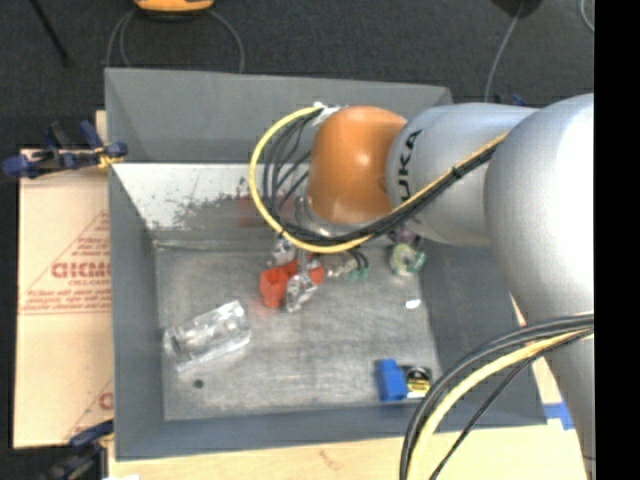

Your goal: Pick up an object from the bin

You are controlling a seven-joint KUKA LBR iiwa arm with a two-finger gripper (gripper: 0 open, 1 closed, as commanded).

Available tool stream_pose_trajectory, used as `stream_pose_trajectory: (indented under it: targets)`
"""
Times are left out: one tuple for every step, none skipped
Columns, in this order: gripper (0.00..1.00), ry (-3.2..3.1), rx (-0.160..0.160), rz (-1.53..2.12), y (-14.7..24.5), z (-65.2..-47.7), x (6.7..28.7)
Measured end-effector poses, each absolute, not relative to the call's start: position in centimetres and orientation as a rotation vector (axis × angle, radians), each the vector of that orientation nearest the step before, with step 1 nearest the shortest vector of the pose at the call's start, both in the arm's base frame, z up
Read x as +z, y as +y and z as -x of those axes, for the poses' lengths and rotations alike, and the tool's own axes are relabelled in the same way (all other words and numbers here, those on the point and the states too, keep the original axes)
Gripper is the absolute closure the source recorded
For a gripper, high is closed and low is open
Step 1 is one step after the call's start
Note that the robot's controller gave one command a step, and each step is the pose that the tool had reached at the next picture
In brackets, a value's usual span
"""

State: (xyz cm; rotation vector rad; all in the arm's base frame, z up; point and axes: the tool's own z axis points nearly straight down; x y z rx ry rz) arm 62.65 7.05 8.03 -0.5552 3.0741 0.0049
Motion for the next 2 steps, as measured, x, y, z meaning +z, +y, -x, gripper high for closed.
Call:
stream_pose_trajectory:
  targets:
    - [1.0,3.082,0.0,0.552,7.01,-62.94,13.08]
    - [1.0,3.085,0.001,0.548,6.97,-63.11,13.94]
